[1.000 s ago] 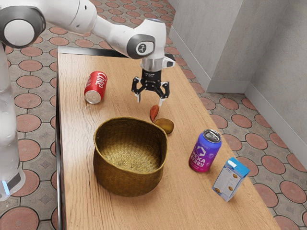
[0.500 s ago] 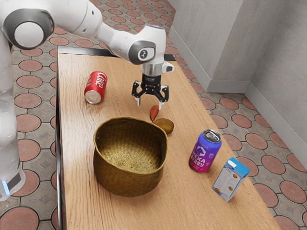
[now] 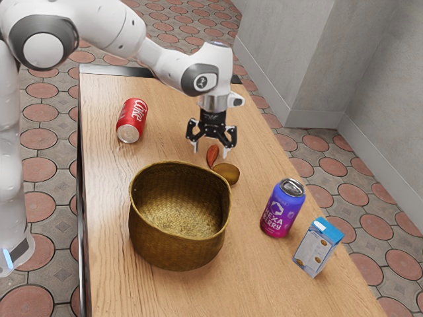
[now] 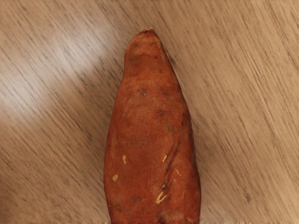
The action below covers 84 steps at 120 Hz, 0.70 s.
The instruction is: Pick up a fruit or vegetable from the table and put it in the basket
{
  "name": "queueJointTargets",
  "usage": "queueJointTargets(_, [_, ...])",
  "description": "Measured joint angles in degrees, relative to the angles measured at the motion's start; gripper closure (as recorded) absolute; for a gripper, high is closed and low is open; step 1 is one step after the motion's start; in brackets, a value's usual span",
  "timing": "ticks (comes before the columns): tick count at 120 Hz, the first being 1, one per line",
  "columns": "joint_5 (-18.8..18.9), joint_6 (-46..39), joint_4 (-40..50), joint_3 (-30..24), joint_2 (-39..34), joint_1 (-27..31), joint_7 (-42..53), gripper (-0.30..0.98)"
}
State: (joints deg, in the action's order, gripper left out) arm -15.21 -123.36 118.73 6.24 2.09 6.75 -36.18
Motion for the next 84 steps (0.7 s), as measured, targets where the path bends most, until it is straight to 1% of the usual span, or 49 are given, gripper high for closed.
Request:
queueJointTargets(38, [0.0, -0.4, -0.1, 0.0, 0.4, 1.4, 0.5, 0.0])
queueJointTargets(84, [-0.8, -1.5, -0.3, 0.0, 1.9, 0.9, 1.0, 0.01])
